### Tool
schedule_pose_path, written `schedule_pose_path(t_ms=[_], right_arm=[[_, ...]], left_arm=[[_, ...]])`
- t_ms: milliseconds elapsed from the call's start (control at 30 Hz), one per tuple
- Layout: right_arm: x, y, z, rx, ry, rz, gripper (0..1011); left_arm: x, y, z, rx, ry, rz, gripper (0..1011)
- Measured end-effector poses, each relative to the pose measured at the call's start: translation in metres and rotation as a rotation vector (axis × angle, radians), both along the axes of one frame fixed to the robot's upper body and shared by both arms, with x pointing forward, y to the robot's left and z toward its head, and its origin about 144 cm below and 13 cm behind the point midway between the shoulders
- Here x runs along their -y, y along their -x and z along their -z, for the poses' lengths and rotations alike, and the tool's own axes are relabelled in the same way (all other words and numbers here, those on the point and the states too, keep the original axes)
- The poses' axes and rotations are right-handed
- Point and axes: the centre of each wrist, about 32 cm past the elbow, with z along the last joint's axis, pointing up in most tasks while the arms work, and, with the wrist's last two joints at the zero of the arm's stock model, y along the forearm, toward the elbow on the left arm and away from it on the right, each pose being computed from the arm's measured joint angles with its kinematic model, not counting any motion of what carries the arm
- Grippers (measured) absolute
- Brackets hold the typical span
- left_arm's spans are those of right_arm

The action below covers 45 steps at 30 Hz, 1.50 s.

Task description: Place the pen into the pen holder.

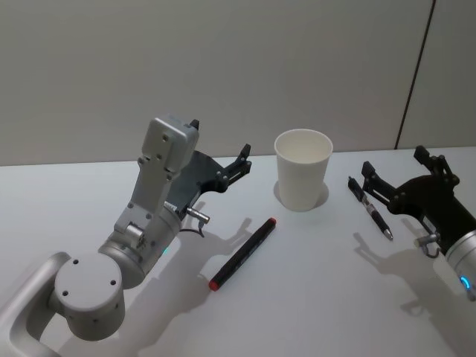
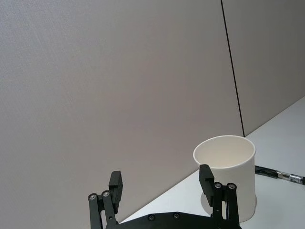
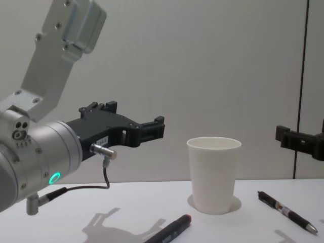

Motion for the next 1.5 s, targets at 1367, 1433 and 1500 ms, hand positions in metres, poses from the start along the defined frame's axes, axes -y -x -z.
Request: schedule_pose_path(t_ms=[1367,1433,1500], right_arm=[[0.0001,0.0000,0.0000,0.000,0.000,0.000,1001],[0.0007,0.0003,0.0003,0.000,0.001,0.001,1001],[0.0014,0.0007,0.0005,0.000,0.002,0.002,1001]], left_arm=[[0.0000,0.0000,0.0000,0.000,0.000,0.000,1002],[0.0000,0.0000,0.0000,0.000,0.000,0.000,1001],[0.0000,0.0000,0.0000,0.000,0.000,0.000,1001]])
